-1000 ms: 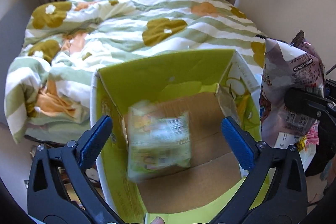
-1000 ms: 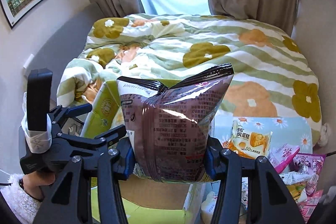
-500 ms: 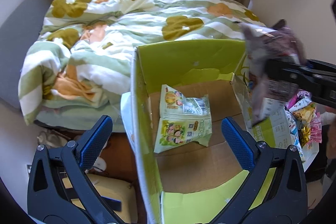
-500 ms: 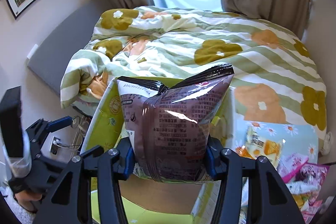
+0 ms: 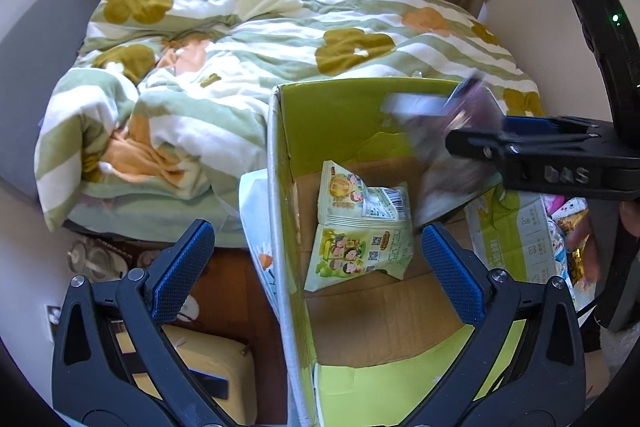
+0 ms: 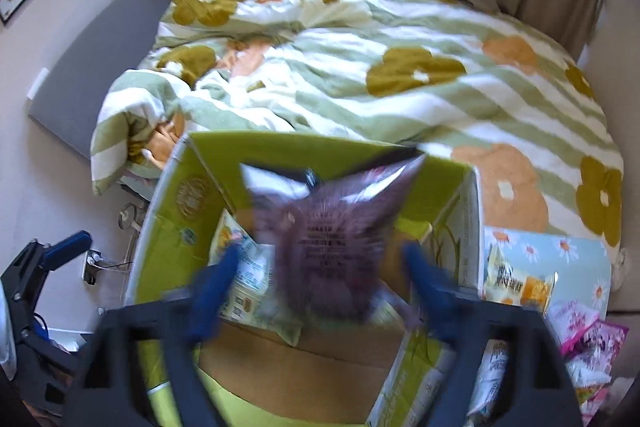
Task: Organize snacks
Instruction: 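Carry both bags into the cardboard box and open both tools, then move both tools back to the pile and grasp the white printed bag with the left tool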
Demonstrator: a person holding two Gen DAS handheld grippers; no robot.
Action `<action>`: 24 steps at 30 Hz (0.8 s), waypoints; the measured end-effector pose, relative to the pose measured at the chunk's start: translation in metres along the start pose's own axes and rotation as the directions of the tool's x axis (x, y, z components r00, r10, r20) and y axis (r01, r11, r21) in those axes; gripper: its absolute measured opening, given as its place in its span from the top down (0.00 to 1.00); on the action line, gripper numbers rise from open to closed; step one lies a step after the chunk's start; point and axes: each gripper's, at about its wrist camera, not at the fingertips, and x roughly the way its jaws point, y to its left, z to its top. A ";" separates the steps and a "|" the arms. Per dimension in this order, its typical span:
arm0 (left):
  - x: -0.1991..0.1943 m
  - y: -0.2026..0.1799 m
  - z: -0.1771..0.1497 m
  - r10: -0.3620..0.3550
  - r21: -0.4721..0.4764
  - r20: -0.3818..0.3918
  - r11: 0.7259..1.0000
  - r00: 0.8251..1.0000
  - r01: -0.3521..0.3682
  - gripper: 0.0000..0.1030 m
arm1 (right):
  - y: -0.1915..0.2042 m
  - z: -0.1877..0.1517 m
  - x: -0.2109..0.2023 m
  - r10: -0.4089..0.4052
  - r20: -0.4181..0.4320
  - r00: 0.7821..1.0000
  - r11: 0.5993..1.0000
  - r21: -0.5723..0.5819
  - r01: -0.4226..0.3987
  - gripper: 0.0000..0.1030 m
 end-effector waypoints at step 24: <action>-0.089 -0.050 -0.019 0.138 0.028 0.129 0.989 0.982 -0.143 0.00 | -0.008 -0.049 -0.122 0.019 0.213 0.977 0.999 -0.048 -0.009 0.00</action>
